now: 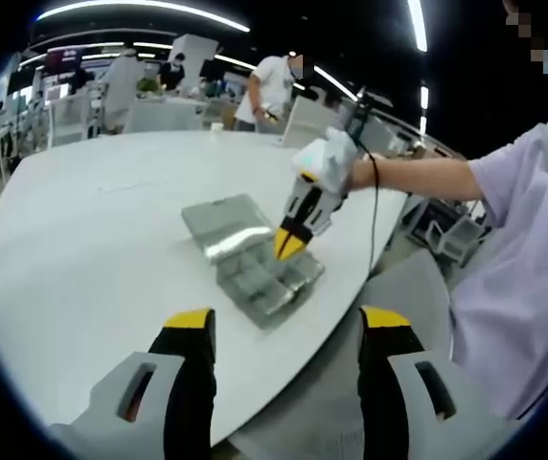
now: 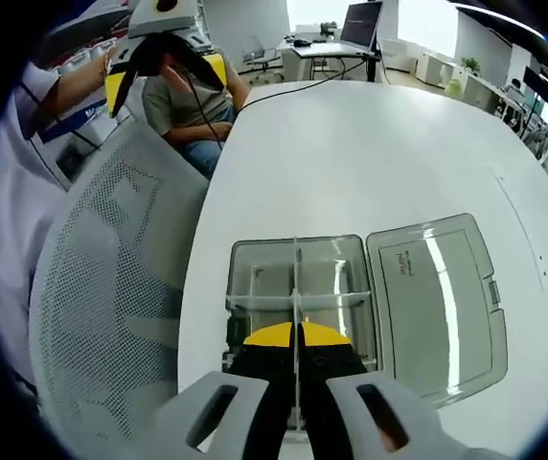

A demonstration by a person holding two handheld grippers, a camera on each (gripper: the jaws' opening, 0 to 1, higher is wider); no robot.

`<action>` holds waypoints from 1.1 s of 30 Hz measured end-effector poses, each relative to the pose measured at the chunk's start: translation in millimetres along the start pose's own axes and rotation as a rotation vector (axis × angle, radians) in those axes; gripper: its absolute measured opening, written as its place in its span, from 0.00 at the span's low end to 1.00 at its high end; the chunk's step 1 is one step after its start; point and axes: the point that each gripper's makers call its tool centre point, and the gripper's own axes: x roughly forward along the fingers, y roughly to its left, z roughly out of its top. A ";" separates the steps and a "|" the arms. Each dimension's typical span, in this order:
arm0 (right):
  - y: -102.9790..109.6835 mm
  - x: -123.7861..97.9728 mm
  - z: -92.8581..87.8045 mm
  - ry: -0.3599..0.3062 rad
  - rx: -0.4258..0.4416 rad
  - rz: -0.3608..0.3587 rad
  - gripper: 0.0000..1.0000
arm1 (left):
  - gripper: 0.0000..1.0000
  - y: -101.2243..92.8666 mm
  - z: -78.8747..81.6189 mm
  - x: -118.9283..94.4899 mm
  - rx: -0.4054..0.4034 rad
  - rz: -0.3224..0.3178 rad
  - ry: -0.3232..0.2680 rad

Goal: Insert the divider into the dual guide fixture by aligning both edges with the guide slots and pushing it downward to the bottom, including one-sided entry, uneven engagement, binding, and posture correction.

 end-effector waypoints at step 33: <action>-1.9 13.9 -13.8 0.027 0.098 -0.004 0.00 | 0.58 1.2 4.7 -1.2 -0.005 0.002 -0.015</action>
